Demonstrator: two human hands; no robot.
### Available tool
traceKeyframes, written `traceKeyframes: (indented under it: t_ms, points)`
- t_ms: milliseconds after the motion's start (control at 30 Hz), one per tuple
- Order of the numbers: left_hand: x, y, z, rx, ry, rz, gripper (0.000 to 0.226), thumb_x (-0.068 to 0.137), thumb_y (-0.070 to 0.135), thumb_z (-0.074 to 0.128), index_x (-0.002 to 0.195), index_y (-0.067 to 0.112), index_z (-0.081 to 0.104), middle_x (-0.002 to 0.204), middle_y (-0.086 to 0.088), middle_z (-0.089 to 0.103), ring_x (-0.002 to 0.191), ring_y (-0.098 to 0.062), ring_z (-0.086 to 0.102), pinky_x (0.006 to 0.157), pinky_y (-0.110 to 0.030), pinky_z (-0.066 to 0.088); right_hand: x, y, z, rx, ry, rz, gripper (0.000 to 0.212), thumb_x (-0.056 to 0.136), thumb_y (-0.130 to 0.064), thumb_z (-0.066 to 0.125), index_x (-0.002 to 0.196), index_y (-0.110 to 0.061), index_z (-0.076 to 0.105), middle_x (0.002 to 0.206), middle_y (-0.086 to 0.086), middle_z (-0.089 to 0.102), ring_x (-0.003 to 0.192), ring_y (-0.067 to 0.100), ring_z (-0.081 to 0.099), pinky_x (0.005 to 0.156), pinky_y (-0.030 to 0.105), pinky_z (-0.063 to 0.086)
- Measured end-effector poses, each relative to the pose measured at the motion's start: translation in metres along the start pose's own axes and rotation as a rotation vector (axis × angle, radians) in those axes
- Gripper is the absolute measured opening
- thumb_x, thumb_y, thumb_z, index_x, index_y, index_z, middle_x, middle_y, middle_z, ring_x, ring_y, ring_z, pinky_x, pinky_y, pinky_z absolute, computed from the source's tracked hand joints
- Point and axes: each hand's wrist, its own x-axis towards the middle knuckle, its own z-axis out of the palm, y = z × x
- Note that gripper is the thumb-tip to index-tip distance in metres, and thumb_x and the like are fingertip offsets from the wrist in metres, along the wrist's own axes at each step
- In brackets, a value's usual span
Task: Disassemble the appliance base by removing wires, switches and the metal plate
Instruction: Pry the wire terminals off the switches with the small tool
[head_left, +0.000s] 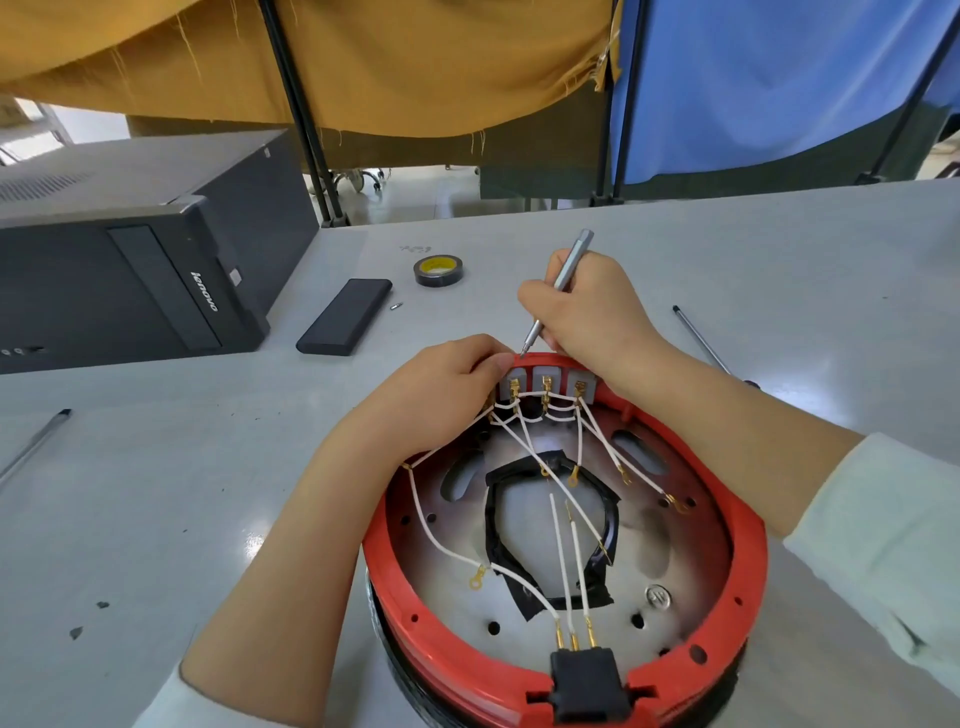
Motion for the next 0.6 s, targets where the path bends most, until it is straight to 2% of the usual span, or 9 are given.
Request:
traceKeyframes:
  t_ms: [133, 233, 367, 500, 600]
  points:
    - [-0.007, 0.004, 0.001, 0.000, 0.027, -0.038, 0.024, 0.100, 0.032, 0.037, 0.101, 0.023, 0.060, 0.095, 0.003, 0.062, 0.091, -0.016, 0.055, 0.078, -0.029, 0.041, 0.000, -0.009, -0.009, 0.007, -0.085, 0.032, 0.031, 0.081, -0.007, 0.056, 0.055, -0.013, 0.040, 0.040, 0.001, 0.045, 0.030, 0.005, 0.041, 0.036, 0.015, 0.035]
    - [-0.014, 0.002, 0.004, 0.037, 0.089, -0.084, 0.024, 0.100, 0.033, 0.035, 0.101, 0.024, 0.057, 0.095, 0.001, 0.061, 0.090, -0.018, 0.054, 0.073, -0.029, 0.038, -0.002, -0.011, -0.012, -0.037, -0.089, 0.005, 0.032, 0.083, -0.012, 0.057, 0.055, -0.013, 0.041, 0.034, -0.005, 0.046, 0.030, 0.004, 0.043, 0.037, 0.014, 0.037]
    - [-0.022, -0.001, 0.004, 0.093, 0.172, -0.160, 0.027, 0.101, 0.032, 0.033, 0.107, 0.020, 0.055, 0.103, -0.006, 0.062, 0.096, -0.025, 0.054, 0.076, -0.032, 0.039, -0.008, -0.004, -0.009, -0.105, -0.089, -0.042, 0.038, 0.092, -0.023, 0.054, 0.058, -0.013, 0.041, 0.044, 0.000, 0.050, 0.033, 0.003, 0.045, 0.041, 0.013, 0.037]
    - [-0.025, 0.001, -0.003, 0.123, 0.109, -0.211, 0.028, 0.101, 0.033, 0.031, 0.109, 0.018, 0.053, 0.104, -0.005, 0.060, 0.096, -0.023, 0.053, 0.073, -0.030, 0.037, -0.005, -0.003, -0.002, -0.128, -0.140, -0.063, 0.036, 0.095, -0.026, 0.050, 0.062, -0.015, 0.041, 0.047, 0.000, 0.050, 0.035, 0.003, 0.046, 0.043, 0.013, 0.037]
    - [-0.018, 0.005, -0.015, 0.177, 0.034, -0.208, 0.030, 0.101, 0.036, 0.029, 0.101, 0.018, 0.053, 0.086, 0.002, 0.054, 0.080, -0.015, 0.050, 0.063, -0.027, 0.033, -0.003, -0.007, 0.002, -0.153, -0.176, -0.171, 0.035, 0.097, -0.028, 0.047, 0.064, -0.017, 0.039, 0.052, 0.001, 0.049, 0.042, 0.003, 0.047, 0.045, 0.014, 0.037]
